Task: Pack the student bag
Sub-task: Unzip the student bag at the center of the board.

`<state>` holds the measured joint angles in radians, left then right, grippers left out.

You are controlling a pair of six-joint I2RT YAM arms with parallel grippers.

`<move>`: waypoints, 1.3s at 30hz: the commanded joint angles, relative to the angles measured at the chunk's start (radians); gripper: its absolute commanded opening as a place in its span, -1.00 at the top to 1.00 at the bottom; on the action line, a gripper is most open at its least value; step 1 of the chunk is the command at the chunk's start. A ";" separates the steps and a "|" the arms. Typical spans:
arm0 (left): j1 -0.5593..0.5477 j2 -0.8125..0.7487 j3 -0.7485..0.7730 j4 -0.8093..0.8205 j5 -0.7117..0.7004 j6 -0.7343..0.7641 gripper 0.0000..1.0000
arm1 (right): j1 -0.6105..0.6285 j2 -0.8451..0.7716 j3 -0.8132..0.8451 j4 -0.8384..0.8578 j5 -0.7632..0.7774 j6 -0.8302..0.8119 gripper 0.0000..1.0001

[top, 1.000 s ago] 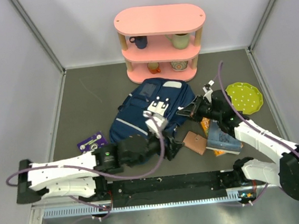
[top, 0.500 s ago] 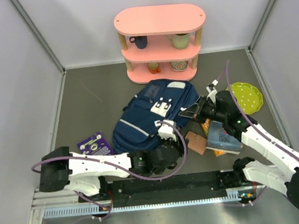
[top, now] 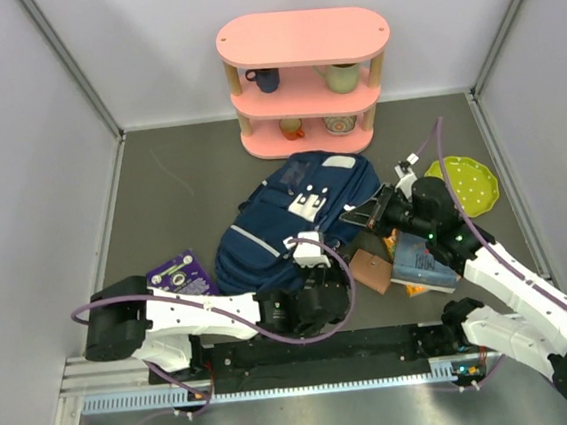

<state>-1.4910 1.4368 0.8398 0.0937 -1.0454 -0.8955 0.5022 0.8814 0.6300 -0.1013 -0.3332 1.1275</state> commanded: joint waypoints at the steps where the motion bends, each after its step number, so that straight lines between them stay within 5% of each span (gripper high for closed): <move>1: 0.011 -0.052 -0.007 0.035 -0.077 0.039 0.02 | 0.012 -0.045 0.062 0.104 -0.023 0.014 1.00; 7: 0.052 -0.113 -0.103 0.181 -0.027 0.089 0.39 | 0.013 -0.050 0.050 0.106 -0.032 0.018 1.00; 17: 0.060 -0.115 -0.110 0.268 -0.002 0.175 0.58 | 0.013 -0.050 0.033 0.120 -0.038 0.023 1.00; 28: 0.074 -0.087 -0.093 0.322 -0.011 0.201 0.44 | 0.015 -0.058 0.022 0.132 -0.050 0.038 1.00; 39: 0.080 -0.045 -0.061 0.325 -0.038 0.213 1.00 | 0.013 -0.075 0.020 0.117 -0.043 0.029 1.00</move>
<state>-1.4322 1.3872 0.7399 0.3683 -1.0237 -0.6983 0.5018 0.8589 0.6281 -0.0776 -0.3218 1.1454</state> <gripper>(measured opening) 0.026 0.026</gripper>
